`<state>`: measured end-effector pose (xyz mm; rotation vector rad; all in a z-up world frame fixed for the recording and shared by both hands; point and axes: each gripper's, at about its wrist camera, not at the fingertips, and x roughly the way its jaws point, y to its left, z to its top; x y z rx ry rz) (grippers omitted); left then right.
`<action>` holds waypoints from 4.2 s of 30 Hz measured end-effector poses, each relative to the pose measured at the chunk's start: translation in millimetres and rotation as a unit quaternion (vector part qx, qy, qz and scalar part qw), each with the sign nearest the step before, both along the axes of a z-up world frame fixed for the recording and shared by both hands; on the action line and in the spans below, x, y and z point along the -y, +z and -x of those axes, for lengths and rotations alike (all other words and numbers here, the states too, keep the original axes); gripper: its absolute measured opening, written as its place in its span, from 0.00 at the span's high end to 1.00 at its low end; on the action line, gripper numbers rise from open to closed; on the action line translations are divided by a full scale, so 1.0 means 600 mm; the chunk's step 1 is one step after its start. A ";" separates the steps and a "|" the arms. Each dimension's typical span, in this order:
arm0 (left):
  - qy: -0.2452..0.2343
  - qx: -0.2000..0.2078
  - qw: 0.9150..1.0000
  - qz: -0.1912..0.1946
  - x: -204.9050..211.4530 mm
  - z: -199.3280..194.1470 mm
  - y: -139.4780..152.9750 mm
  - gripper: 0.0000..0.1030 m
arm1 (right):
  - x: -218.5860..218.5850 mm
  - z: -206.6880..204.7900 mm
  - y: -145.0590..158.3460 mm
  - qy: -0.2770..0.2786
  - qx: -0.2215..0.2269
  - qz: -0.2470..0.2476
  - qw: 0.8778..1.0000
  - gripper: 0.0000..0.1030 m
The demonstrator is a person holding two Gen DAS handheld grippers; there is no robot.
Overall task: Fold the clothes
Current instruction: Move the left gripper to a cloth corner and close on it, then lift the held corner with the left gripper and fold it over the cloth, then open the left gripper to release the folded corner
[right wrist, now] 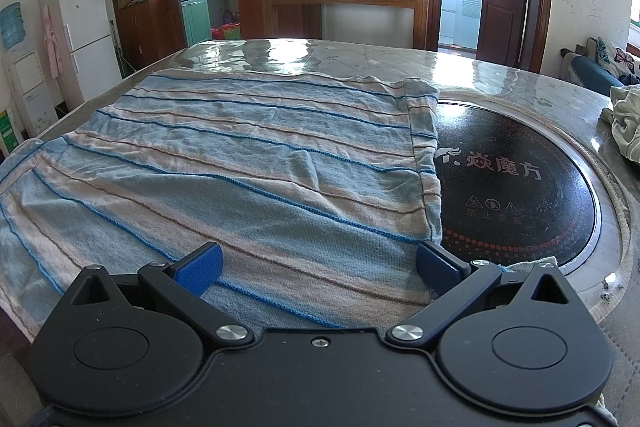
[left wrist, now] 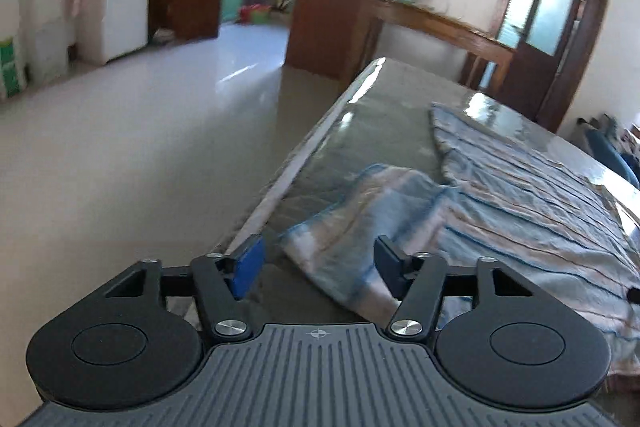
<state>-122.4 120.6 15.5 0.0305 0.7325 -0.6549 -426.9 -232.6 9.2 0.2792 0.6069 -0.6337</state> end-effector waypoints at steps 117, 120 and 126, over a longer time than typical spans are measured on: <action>-0.319 0.065 0.945 -0.016 0.163 0.158 -0.030 0.58 | 0.000 0.000 -0.001 0.000 -0.001 0.001 1.000 0.00; -0.314 0.065 0.947 -0.012 0.163 0.162 -0.028 0.53 | 0.000 0.000 -0.001 0.000 -0.001 0.001 1.000 0.00; -0.307 0.060 0.950 0.001 0.160 0.171 -0.018 0.51 | 0.001 0.000 -0.001 0.000 -0.001 0.000 1.000 0.00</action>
